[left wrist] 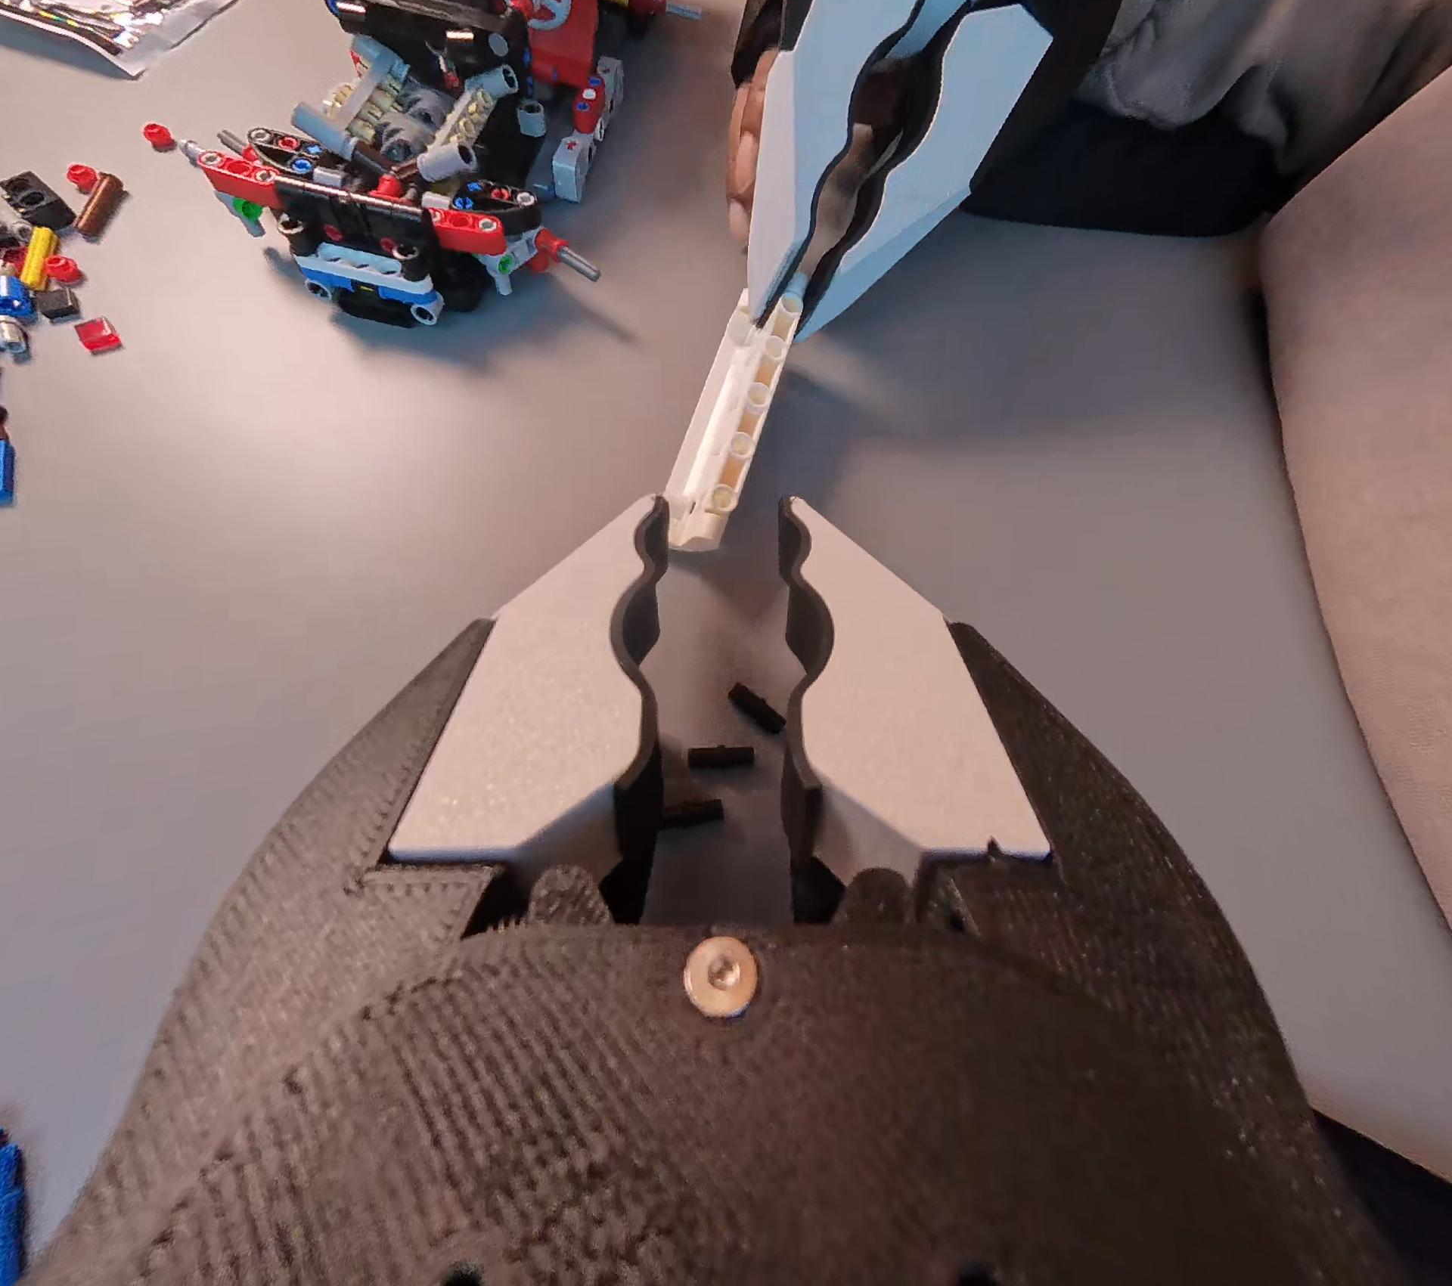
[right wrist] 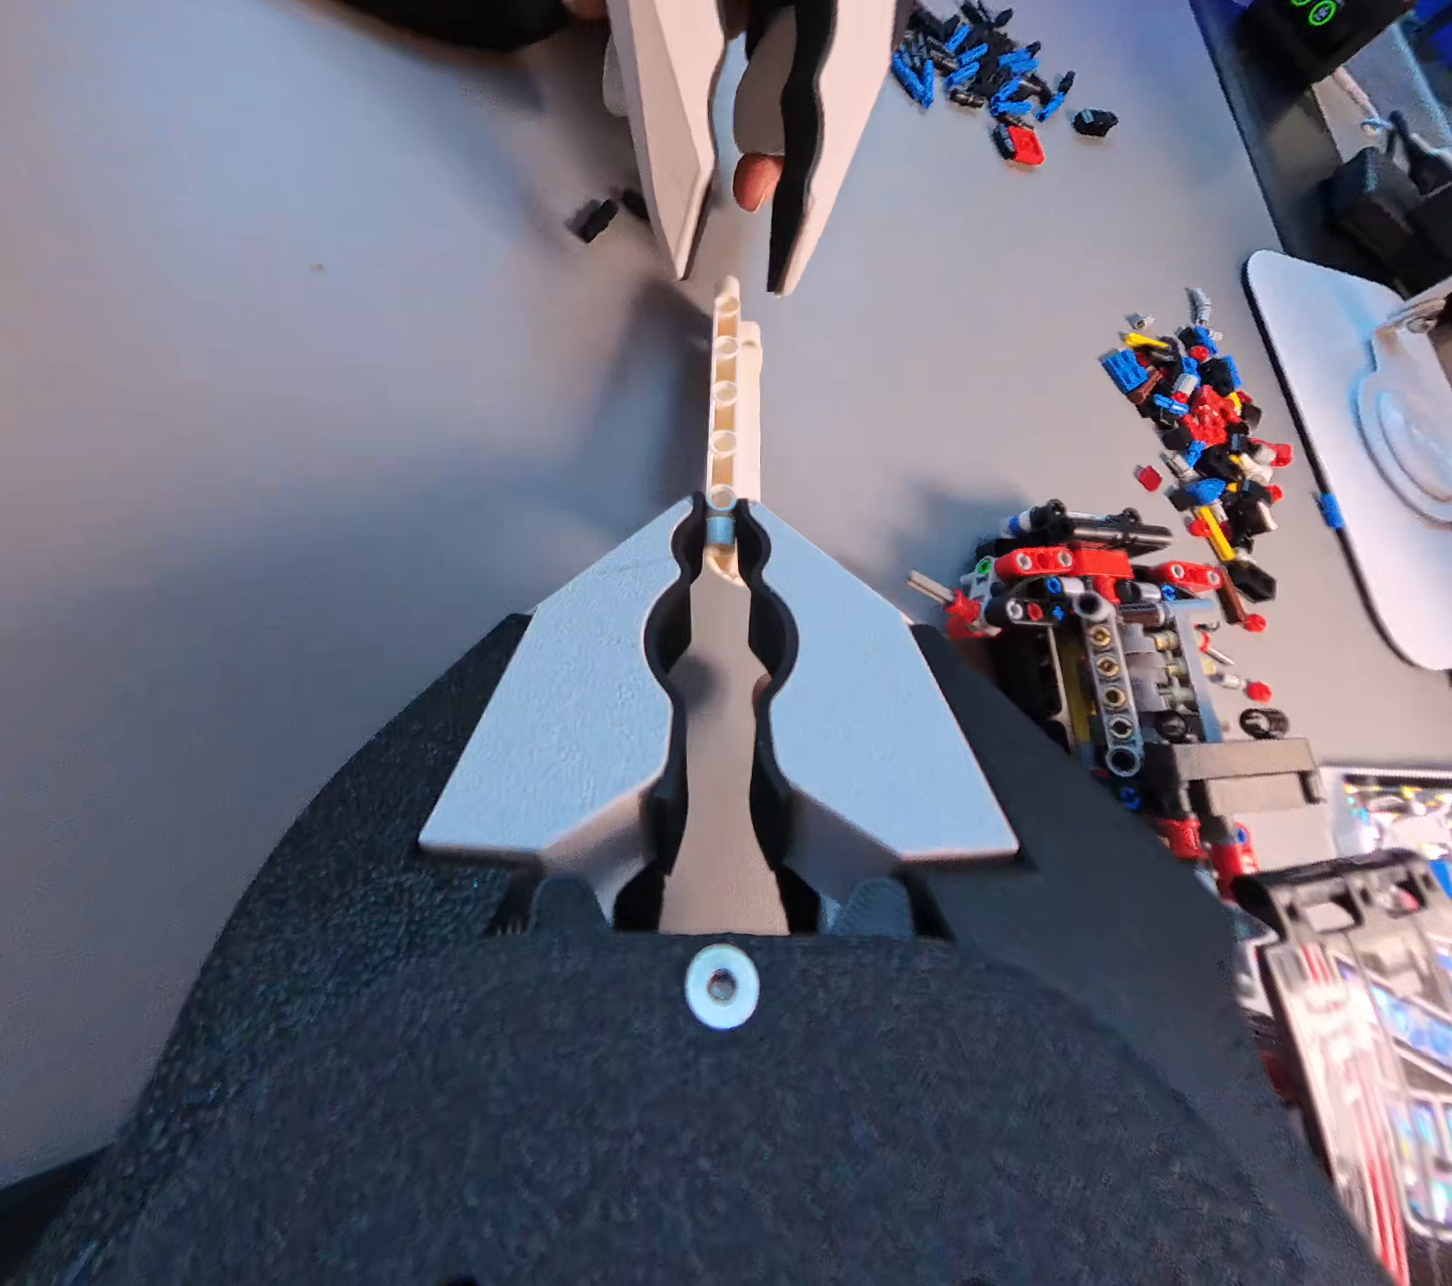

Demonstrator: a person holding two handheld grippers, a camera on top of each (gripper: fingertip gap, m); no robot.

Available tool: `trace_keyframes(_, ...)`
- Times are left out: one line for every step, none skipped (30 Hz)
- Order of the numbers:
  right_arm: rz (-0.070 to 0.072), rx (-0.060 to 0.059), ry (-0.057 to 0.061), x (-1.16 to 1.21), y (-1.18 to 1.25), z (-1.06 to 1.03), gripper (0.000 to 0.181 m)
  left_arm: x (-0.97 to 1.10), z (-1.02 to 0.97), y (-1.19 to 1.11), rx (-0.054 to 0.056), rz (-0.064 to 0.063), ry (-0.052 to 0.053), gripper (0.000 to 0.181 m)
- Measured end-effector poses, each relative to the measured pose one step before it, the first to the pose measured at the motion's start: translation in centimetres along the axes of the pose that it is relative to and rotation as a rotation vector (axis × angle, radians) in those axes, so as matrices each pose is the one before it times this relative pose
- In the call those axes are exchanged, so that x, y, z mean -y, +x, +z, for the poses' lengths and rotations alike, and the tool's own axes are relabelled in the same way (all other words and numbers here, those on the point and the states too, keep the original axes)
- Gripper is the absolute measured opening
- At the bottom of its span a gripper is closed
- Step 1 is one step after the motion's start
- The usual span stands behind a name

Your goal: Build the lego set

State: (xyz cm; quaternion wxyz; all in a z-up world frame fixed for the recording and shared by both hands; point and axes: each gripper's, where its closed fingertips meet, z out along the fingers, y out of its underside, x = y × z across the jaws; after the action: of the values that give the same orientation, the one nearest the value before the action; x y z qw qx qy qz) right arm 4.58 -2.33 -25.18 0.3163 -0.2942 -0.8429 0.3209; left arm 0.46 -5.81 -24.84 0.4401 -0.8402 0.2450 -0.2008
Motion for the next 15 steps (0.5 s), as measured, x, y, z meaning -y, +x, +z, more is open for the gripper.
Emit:
trace_keyframes(-0.0527, -0.0024, -0.016, -0.177, -0.317, 0.114, 0.005, -0.377, 0.21, 0.031, 0.0069, 0.0206, -0.0239, 0.026)
trace_keyframes(-0.0559, -0.0084, -0.0108, -0.071, -0.251, 0.091, 0.006, -0.363, 0.208, 0.008, 0.0095, 0.0212, -0.0238, 0.025)
trace_keyframes(-0.0396, -0.0091, -0.0145, -0.129, -0.135, 0.112, 0.009, -0.301, 0.179, 0.014, 0.0093, 0.0189, -0.0206, 0.025)
trace_keyframes(-0.0238, 0.0009, -0.0169, -0.199, -0.18, 0.103, 0.016, -0.163, 0.103, 0.03, 0.0068, 0.0155, -0.0114, 0.025)
trace_keyframes(-0.0025, 0.0082, -0.0104, -0.127, -0.19, 0.033, 0.023, 0.011, -0.009, 0.074, 0.002, 0.0109, 0.0001, 0.025)
trace_keyframes(0.0196, 0.012, 0.0126, 0.186, -0.102, -0.105, 0.029, 0.076, -0.075, 0.107, -0.0032, 0.0052, 0.0055, 0.026)
trace_keyframes(0.0403, 0.0297, 0.0261, 0.354, -0.245, -0.189, 0.038, 0.158, -0.138, 0.171, -0.0072, 0.0066, 0.0116, 0.03)
trace_keyframes(0.0502, 0.0206, 0.0248, 0.293, -0.024, -0.221, 0.042, 0.237, -0.184, 0.19, -0.0077, 0.0094, 0.0169, 0.031)
trace_keyframes(0.0439, 0.007, 0.0163, 0.164, 0.178, -0.203, 0.042, 0.167, -0.117, -0.007, 0.0034, 0.0035, 0.0113, 0.033)
trace_keyframes(0.0365, 0.0055, 0.0099, 0.08, 0.184, -0.148, 0.042, -0.066, -0.008, -0.177, 0.01, -0.0036, -0.0042, 0.034)
trace_keyframes(0.0346, -0.0017, 0.0075, 0.06, 0.27, -0.036, 0.043, -0.244, 0.127, -0.171, 0.0074, -0.0043, -0.0182, 0.035)
trace_keyframes(0.0345, -0.0107, -0.0063, -0.107, 0.391, 0.114, 0.043, -0.308, 0.2, -0.092, 0.003, -0.0004, -0.0221, 0.037)
trace_keyframes(0.0281, 0.0009, -0.0295, -0.402, 0.185, 0.24, 0.039, -0.251, 0.219, -0.006, 0.0, 0.0041, -0.0178, 0.038)
trace_keyframes(0.0165, 0.0049, -0.0428, -0.58, 0.048, 0.314, 0.036, -0.106, 0.139, -0.006, 0.0025, 0.0072, -0.0103, 0.037)
trace_keyframes(-0.0022, -0.0031, -0.0353, -0.459, 0.074, 0.331, 0.034, 0.045, 0.037, -0.069, 0.007, 0.0081, -0.0043, 0.034)
